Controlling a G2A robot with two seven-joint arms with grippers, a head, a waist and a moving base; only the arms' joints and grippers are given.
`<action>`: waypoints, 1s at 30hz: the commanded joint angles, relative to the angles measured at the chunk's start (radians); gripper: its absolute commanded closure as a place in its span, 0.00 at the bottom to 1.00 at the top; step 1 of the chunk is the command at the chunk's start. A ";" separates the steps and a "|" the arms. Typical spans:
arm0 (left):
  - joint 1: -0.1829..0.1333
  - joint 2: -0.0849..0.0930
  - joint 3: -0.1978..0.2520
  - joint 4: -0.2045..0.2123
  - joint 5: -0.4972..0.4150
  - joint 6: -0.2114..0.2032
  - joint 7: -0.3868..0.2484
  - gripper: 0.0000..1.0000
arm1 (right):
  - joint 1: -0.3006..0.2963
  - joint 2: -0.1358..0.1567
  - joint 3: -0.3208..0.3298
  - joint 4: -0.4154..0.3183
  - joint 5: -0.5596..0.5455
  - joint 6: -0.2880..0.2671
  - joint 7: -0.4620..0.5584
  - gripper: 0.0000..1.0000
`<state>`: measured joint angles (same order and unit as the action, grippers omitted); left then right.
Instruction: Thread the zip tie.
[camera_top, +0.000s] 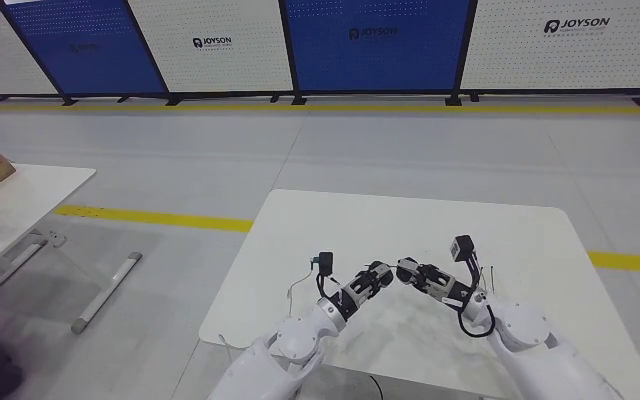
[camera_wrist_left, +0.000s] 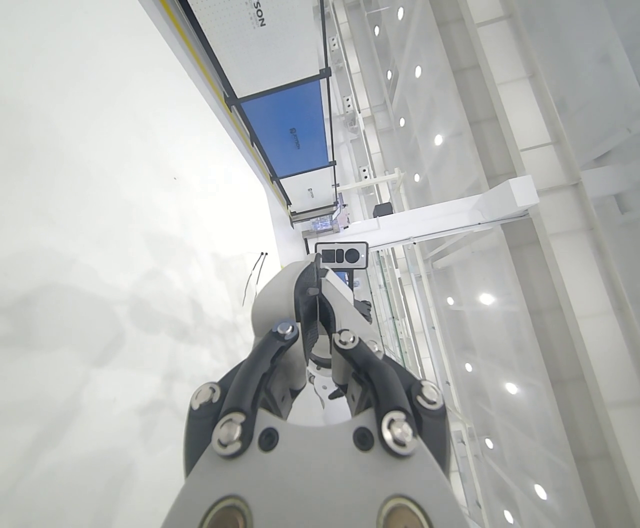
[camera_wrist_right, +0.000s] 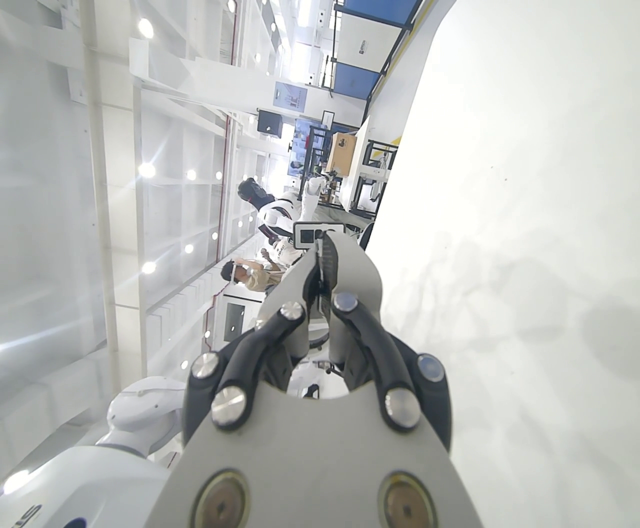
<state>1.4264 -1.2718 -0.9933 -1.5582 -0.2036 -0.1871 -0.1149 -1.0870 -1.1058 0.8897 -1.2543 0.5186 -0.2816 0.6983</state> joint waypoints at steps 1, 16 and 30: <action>-0.001 0.000 -0.001 0.000 -0.002 0.001 0.001 1.00 | -0.007 0.001 0.015 -0.003 0.004 -0.004 0.000 0.00; 0.049 0.012 -0.095 -0.019 -0.159 -0.001 -0.050 1.00 | -0.111 0.034 0.182 -0.048 0.070 -0.033 0.032 0.00; 0.061 0.010 -0.123 -0.064 -0.206 -0.051 0.002 1.00 | -0.111 0.034 0.182 -0.048 0.070 -0.033 0.032 0.00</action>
<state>1.4806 -1.2627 -1.1076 -1.6098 -0.4014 -0.2256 -0.1154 -1.1985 -1.0721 1.0720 -1.3019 0.5885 -0.3145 0.7308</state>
